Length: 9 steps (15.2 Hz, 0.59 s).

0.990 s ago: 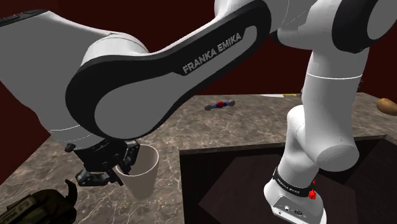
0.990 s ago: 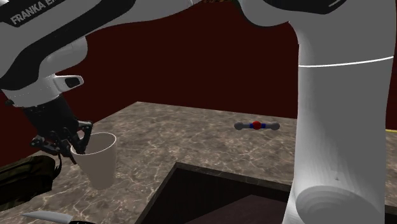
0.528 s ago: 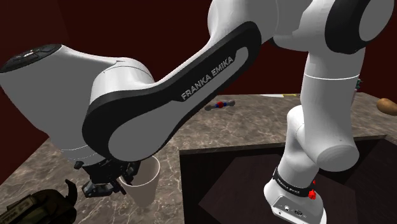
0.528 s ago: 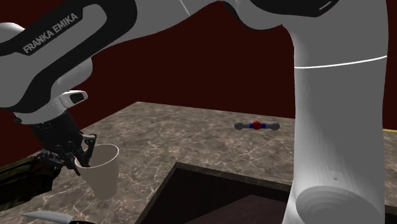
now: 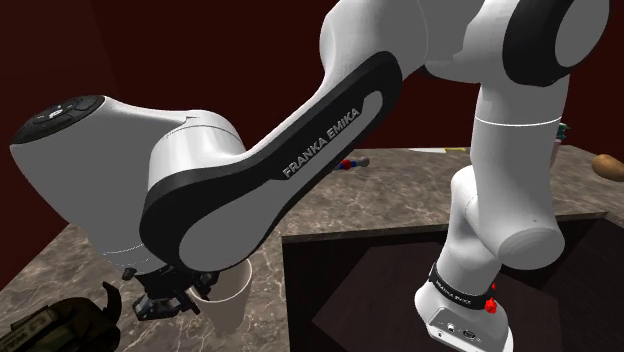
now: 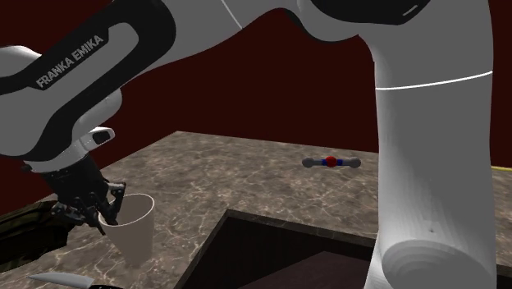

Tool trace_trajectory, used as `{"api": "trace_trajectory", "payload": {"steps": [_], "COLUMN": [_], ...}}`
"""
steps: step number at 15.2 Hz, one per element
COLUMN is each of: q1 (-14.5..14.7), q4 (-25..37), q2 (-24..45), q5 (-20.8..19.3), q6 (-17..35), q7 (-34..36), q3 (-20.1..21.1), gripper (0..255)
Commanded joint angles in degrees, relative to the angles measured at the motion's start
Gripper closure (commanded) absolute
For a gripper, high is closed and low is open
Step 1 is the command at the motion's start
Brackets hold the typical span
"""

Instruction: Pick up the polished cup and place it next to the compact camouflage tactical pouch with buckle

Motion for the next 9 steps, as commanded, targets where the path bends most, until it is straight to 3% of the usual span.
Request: {"api": "trace_trajectory", "payload": {"steps": [1, 3, 4, 9], "q1": [0.01, 0.01, 0.01, 0.01], "q4": [0.01, 0.01, 0.01, 0.01], "q2": [0.01, 0.01, 0.01, 0.01], "q5": [-0.01, -0.01, -0.01, -0.01], "q6": [0.02, 0.02, 0.02, 0.02], "q7": [0.01, 0.01, 0.01, 0.01], "q3": [0.0, 0.0, 0.0, 0.0], "gripper": [255, 255, 0, 0]}}
